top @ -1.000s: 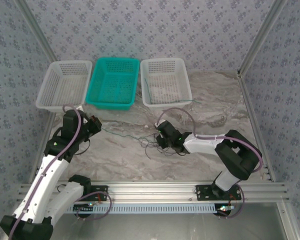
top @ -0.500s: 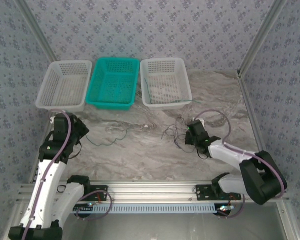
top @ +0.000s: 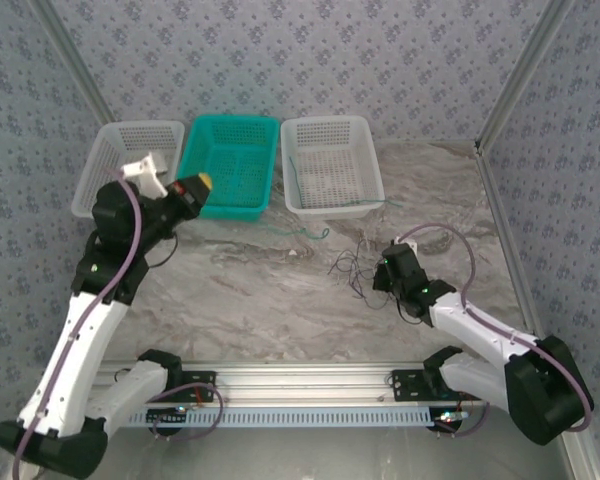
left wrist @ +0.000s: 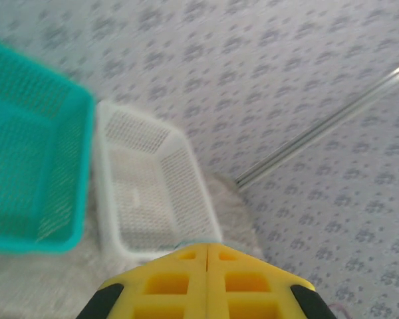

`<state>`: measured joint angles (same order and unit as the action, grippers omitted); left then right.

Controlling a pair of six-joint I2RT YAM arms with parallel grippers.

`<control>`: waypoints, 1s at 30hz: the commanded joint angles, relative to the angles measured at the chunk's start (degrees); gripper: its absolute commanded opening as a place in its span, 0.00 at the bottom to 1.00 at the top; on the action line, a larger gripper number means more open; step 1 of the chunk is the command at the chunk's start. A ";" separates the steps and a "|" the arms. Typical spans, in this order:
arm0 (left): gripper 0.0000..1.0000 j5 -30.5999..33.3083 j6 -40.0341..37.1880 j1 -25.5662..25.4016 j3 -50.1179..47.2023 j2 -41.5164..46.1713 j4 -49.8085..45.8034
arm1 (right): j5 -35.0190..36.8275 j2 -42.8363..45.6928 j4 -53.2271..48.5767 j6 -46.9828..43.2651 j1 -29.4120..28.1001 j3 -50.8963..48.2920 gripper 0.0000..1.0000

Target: Untangle the cables

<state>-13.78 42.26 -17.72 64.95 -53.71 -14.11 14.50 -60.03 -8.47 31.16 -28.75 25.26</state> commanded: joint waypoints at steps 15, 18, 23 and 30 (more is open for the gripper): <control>0.02 11.42 -17.68 -8.48 50.83 -65.26 10.68 | 2.13 12.86 -12.54 3.30 -2.85 0.96 0.00; 0.48 9.51 -18.58 -8.85 63.36 -74.34 3.36 | 2.70 14.98 -15.41 3.52 -3.21 1.72 0.01; 0.87 12.08 -23.12 -10.89 64.11 -73.25 1.80 | 3.53 17.81 -17.90 3.61 -3.32 1.69 0.03; 0.92 8.68 -23.14 -11.01 33.31 -49.40 18.08 | 1.57 17.75 -16.11 3.28 -3.59 1.29 0.03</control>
<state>-3.31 20.45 -28.93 105.69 -115.20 -6.44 16.08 -42.63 -24.23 33.89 -31.83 25.34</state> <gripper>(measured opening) 0.923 0.061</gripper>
